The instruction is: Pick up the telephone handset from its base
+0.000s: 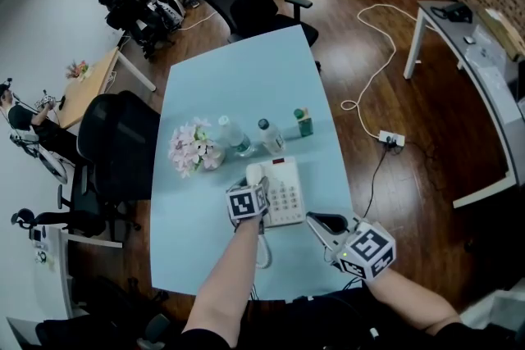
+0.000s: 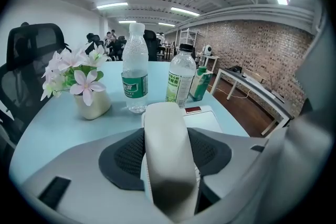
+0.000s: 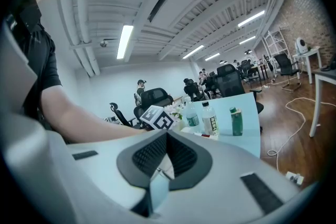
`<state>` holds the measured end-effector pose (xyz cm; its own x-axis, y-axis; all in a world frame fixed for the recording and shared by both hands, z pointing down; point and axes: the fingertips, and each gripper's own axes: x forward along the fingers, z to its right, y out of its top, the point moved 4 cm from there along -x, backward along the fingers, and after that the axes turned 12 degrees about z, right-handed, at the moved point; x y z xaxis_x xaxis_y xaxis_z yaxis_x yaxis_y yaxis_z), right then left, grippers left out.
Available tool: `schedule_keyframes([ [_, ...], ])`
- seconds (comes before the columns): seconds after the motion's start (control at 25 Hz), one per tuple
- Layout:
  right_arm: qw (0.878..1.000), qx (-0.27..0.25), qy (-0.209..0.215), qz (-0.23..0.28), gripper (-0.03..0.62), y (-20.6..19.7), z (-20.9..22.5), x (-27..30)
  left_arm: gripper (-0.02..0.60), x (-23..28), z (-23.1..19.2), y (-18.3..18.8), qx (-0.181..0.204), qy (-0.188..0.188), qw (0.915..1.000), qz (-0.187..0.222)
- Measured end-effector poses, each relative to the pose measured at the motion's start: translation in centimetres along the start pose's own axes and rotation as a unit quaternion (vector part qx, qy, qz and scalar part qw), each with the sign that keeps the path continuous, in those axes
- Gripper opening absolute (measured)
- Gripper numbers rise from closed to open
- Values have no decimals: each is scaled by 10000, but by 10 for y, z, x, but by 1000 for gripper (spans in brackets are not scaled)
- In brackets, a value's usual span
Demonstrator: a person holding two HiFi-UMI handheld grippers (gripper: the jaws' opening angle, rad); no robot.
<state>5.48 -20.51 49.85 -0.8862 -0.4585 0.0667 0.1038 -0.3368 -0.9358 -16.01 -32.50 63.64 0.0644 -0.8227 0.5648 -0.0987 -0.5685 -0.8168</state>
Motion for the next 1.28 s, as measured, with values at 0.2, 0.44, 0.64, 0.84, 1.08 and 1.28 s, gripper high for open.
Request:
schedule_keyframes([
  [0.2, 9999, -86, 2, 52, 15, 4, -11, -1, 241, -23, 4, 12, -191, -186, 9994, 211],
  [0.44, 9997, -196, 24, 122, 15, 5, -32, -5, 241, -63, 8, 27, -164, -410, 9972, 597],
  [0.64, 9995, -264, 32, 152, 15, 5, -55, -9, 241, -105, 10, 30, -334, -724, 9930, 869],
  [0.84, 9994, -287, 86, 176, 15, -2, -84, -13, 241, -166, 9, 38, -439, -1009, 9856, 1285],
  [1.08, 9993, -324, 119, 130, 15, -14, -130, -21, 241, -247, 10, 30, -452, -1383, 9752, 1669],
  [1.28, 9990, -417, 107, 85, 15, -38, -172, -30, 241, -300, 4, 11, -391, -1603, 9704, 1762],
])
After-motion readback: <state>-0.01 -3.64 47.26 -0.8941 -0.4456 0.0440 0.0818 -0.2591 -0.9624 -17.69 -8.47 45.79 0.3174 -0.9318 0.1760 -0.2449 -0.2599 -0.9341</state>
